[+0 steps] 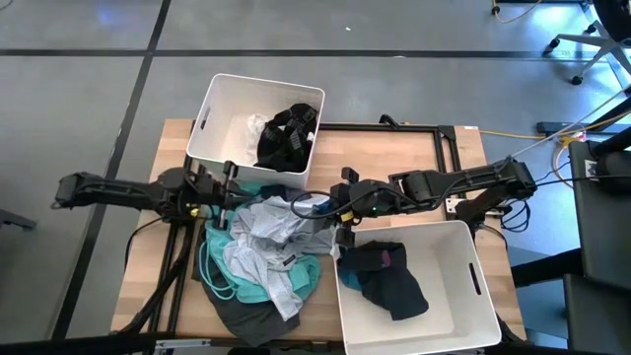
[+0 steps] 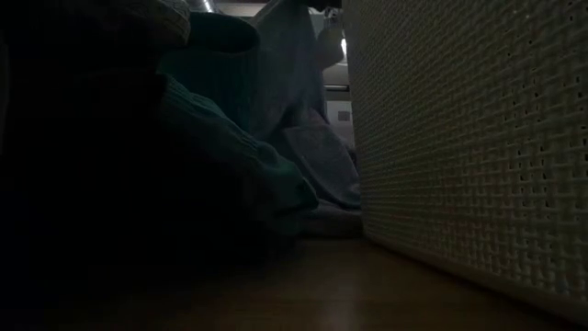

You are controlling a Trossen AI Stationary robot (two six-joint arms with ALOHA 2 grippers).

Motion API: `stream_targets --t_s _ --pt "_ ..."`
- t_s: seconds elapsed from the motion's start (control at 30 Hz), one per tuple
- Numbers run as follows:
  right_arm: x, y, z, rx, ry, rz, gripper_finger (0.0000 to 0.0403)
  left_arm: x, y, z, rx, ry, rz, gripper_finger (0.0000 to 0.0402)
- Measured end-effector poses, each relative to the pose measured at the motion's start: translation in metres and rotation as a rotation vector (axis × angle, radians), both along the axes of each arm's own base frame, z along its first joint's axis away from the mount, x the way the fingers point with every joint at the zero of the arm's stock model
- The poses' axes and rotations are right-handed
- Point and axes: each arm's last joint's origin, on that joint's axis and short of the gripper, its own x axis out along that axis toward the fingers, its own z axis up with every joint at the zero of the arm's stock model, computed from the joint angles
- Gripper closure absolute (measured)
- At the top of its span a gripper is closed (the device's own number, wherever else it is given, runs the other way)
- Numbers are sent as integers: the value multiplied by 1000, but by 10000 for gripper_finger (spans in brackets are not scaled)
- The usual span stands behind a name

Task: Sort clothes
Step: Put the gray blue sock into the bottom white bin

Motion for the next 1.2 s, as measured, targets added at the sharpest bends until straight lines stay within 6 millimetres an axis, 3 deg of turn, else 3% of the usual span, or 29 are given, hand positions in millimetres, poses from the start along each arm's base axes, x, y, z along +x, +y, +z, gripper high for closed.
stream_targets --t_s 0.27,0.43,0.87,1.2 --pt "0 0 0 0 0 0 368 21 -6 7 12 78 9 280" --pt "0 0 0 2 0 6 368 39 -9 9 20 142 50 246" --pt "0 0 0 4 1 9 368 87 -16 5 55 278 112 257" --pt "0 0 0 4 1 10 368 92 -16 -1 76 308 129 259"
